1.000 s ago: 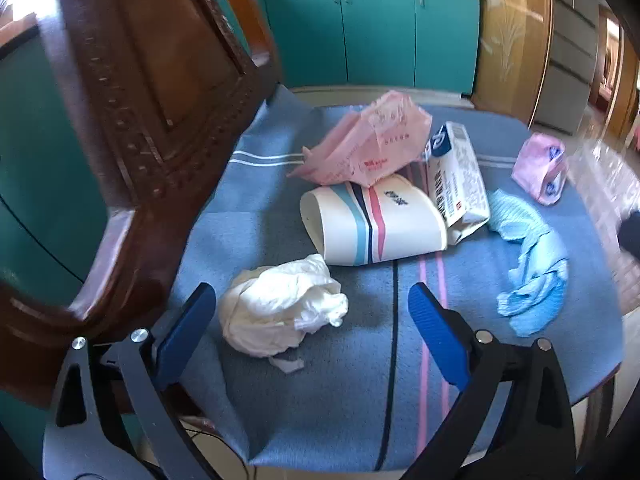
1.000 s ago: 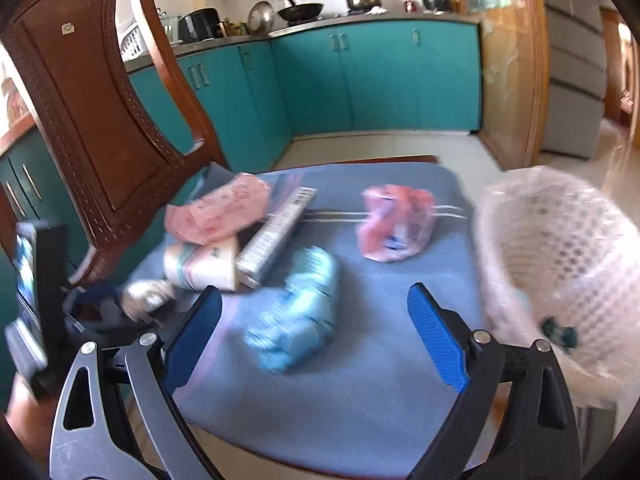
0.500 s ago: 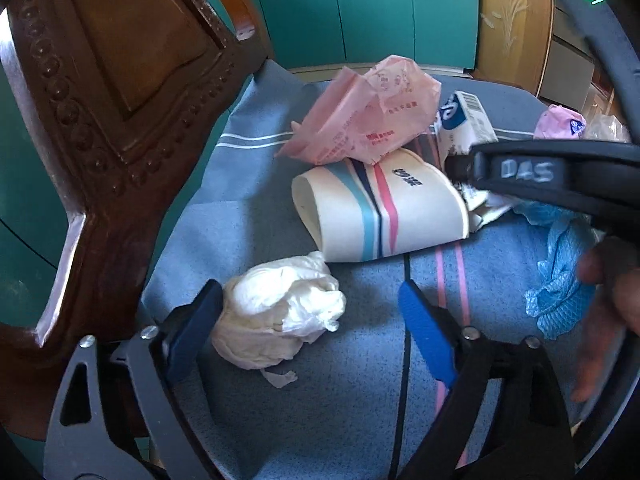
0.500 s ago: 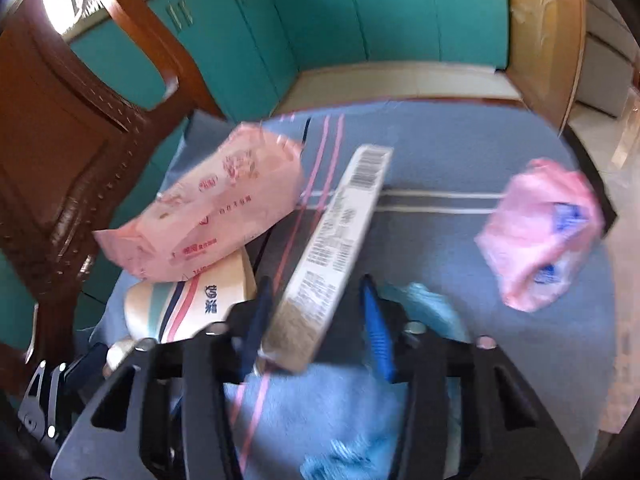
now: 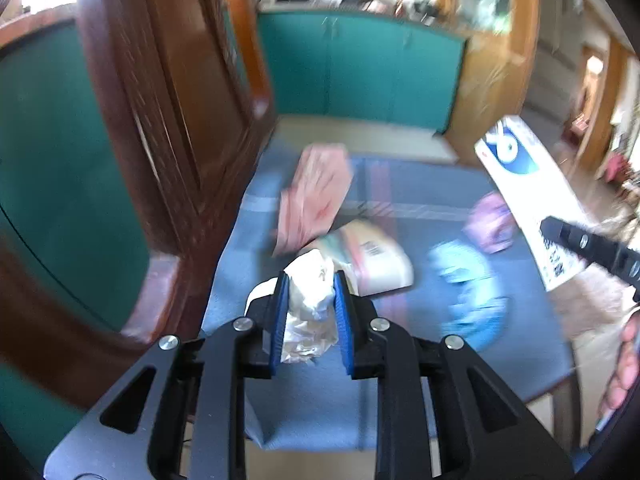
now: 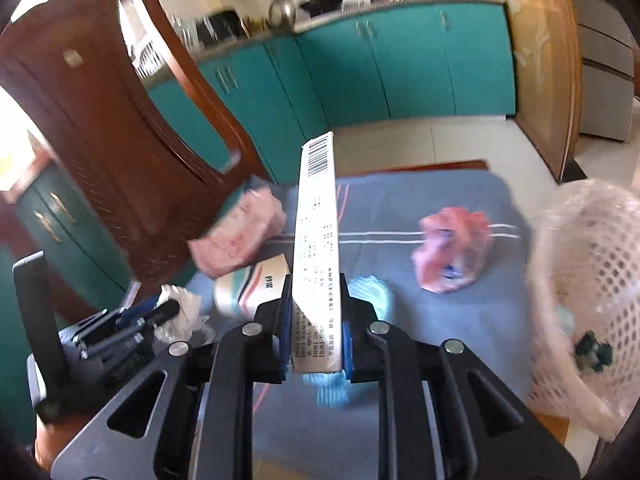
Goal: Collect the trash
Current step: 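Lift the white box with the right tool while the left tool lifts the tissue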
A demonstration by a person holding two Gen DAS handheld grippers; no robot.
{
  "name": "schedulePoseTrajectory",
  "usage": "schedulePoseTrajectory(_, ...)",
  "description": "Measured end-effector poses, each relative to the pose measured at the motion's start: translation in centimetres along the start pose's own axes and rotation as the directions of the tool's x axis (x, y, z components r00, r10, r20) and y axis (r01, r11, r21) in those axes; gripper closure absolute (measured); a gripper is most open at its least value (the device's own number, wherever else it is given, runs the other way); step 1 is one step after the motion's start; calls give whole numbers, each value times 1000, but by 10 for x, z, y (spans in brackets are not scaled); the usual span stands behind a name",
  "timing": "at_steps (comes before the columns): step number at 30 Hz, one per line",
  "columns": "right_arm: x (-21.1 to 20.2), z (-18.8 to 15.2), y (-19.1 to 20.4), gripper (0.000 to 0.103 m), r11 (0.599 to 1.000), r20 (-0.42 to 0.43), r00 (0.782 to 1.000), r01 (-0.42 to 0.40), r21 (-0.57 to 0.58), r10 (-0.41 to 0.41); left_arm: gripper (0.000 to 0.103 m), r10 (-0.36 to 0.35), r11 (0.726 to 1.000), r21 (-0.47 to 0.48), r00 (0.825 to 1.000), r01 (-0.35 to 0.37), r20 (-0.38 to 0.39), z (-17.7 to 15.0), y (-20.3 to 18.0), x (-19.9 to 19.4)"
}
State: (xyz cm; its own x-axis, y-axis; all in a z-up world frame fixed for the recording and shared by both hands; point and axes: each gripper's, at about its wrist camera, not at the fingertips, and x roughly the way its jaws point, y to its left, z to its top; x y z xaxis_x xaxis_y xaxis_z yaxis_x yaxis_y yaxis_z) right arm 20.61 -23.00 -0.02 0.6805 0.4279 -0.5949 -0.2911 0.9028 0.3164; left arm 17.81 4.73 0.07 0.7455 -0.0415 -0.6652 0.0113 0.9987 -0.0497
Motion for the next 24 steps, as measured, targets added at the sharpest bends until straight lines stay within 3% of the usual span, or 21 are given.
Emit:
schedulePoseTrajectory(4,-52,-19,-15,84,1000,76,997,15,-11,-14,80,-153,988,-5,977,155,146,-2,-4,-54)
schedulePoseTrajectory(8,-77,-34,-25,83,999,92,995,28,-18,-27,80,-190,981,16,956,192,224,-8,-17,-78)
schedulePoseTrajectory(16,-74,-37,-27,84,997,102,994,46,-56,-40,80,-232,972,35,945,230,231,-12,-52,-67)
schedulePoseTrajectory(24,-71,-39,-22,84,996,96,995,43,-76,-36,80,-237,971,60,949,230,206,-17,-60,-70)
